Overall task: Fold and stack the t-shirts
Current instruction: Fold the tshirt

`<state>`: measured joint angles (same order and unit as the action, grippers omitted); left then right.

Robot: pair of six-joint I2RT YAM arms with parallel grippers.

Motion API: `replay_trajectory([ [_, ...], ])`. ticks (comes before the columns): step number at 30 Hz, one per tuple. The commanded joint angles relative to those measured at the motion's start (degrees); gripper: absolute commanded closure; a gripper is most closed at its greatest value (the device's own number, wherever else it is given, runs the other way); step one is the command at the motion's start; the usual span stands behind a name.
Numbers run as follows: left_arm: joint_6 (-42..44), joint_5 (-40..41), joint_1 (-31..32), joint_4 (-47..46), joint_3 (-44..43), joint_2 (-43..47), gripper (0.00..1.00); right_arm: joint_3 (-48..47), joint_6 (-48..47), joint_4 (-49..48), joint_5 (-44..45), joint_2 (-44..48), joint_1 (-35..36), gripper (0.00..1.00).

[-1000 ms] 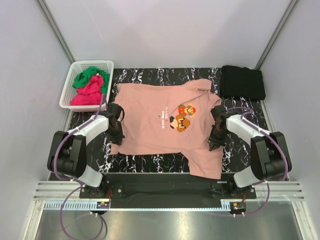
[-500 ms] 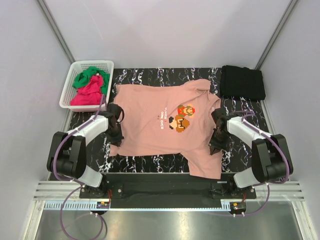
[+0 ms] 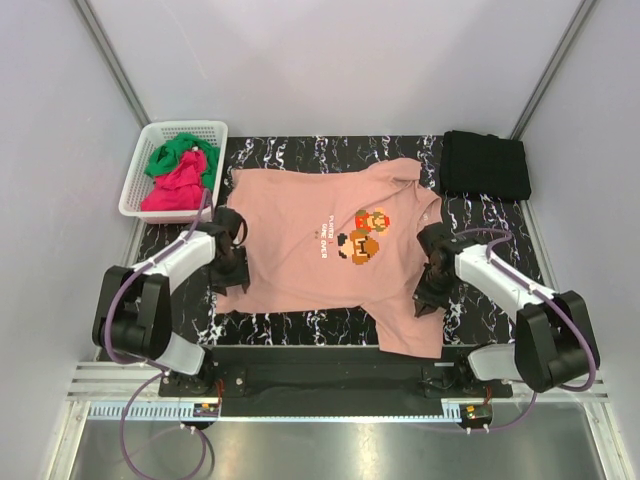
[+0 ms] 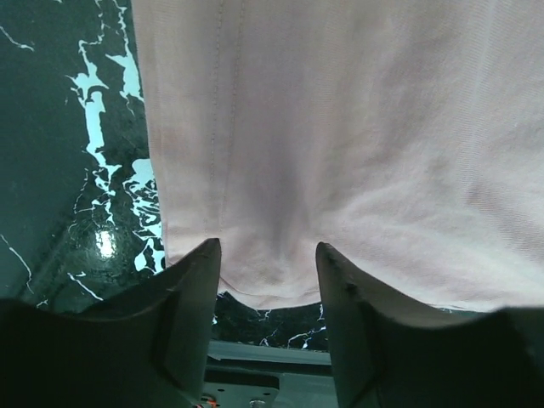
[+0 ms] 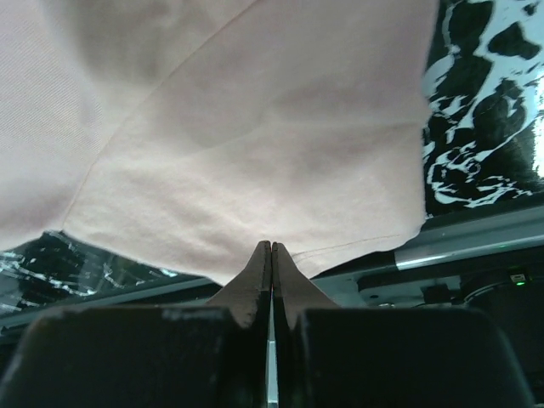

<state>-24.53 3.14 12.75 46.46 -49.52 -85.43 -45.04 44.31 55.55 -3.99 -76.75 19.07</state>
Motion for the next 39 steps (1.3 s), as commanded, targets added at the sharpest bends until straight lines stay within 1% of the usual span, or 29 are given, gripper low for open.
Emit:
replay_trajectory([
  [1,1.33,1.26,0.08,-0.49,-3.13,3.77,0.42,-5.05,0.87,0.52,1.78,3.09,1.93,0.93],
  [2,1.51,1.17,0.08,-0.4,-3.65,4.47,0.39,-6.8,0.34,0.52,3.27,4.75,2.11,0.91],
  [3,1.68,1.26,0.08,-0.58,-5.14,5.79,0.38,-10.47,-0.1,0.44,3.72,5.55,2.11,0.88],
  [5,1.68,1.43,0.08,-1.02,-6.9,7.11,0.38,-14.45,-2.12,0.08,7.83,6.17,2.11,0.85],
  [6,1.42,1.61,0.08,-1.19,-8.91,7.99,0.38,-18.73,-3.43,0.09,8.64,5.48,2.11,0.85],
  [7,0.98,2.13,0.08,-1.28,-10.06,8.43,0.39,-20.95,-6.14,0.61,9.6,4.51,2.11,0.85],
  [8,0.11,2.48,0.08,-1.37,-12.42,8.52,0.39,-23.41,-7.3,1.4,11.79,1.29,2.11,0.84],
  [9,-0.33,2.92,0.08,-1.28,-13.66,8.7,0.39,-28.83,-8.36,2.36,12.68,-0.66,2.02,0.84],
  [10,-1.3,4.06,0.08,-1.28,-14.72,8.79,0.39,-31.84,-10.98,4.37,13.04,-2.68,2.02,0.84],
  [11,-1.83,4.51,0.08,-1.37,-16.73,8.96,0.39,-37.61,-11.87,5.35,13.91,-6.62,2.11,0.85],
  [13,-4.1,5.38,0.08,-0.41,-18.59,9.75,0.4,-42.13,-14.15,6.24,14.01,-9.2,2.11,0.85],
  [15,-5.95,5.91,0.52,-0.32,-19.3,11.93,0.4,-45.21,-14.34,4.75,12.7,-10.17,2.02,0.84],
  [16,-7.53,7.31,0.95,-0.23,-19.21,12.91,0.4,-44.71,-14.08,1.61,11.82,-10.17,2.02,0.76],
  [19,-9.91,9.08,2.62,0.12,-18.25,16.16,0.4,-45.14,-12.6,2.02,6.55,-11.31,2.02,0.76],
  [20,-10.44,8.91,3.32,0.47,-17.72,17.13,0.4,-44.44,-11.89,2.02,2.27,-10.27,2.02,0.76],
  [21,-10.79,8.21,3.59,0.56,-16.59,18.7,0.4,-41.83,-11.01,1.58,0.23,-9.22,2.02,0.76],
  [22,-10.97,7.59,4.03,1.0,-16.05,19.41,0.41,-39.8,-10.48,-1.38,-2.23,-7.55,1.94,0.76],
  [23,-11.23,7.67,4.82,1.61,-15.61,20.12,0.41,-37.69,-10.3,-2.63,-4.17,-4.4,2.02,0.75],
  [24,-11.5,7.67,5.09,2.05,-14.39,21.43,0.41,-34.19,-9.87,-3.34,-3.75,-2.72,2.02,0.74],
  [26,-11.76,8.2,5.35,3.28,-12.46,23.28,0.41,-31.27,-10.03,-4.83,-2.7,1.32,2.02,0.73],
  [27,-12.11,8.55,5.44,4.16,-11.92,23.72,0.41,-29.77,-10.91,-4.92,-2.69,1.86,1.94,0.73],
  [30,-12.38,9.08,5.44,4.87,-11.13,24.69,0.41,-28.97,-12.4,-2.48,-4.53,2.31,2.02,0.73],
  [34,-12.2,10.48,5.44,6.19,-12.88,25.49,0.4,-29.5,-12.24,-1.76,-7.43,1.78,2.02,0.73],
  [39,-12.9,11.45,5.44,8.29,-13.06,26.1,0.38,-29.5,-12.06,-1.67,-7.96,2.66,2.11,0.74],
])
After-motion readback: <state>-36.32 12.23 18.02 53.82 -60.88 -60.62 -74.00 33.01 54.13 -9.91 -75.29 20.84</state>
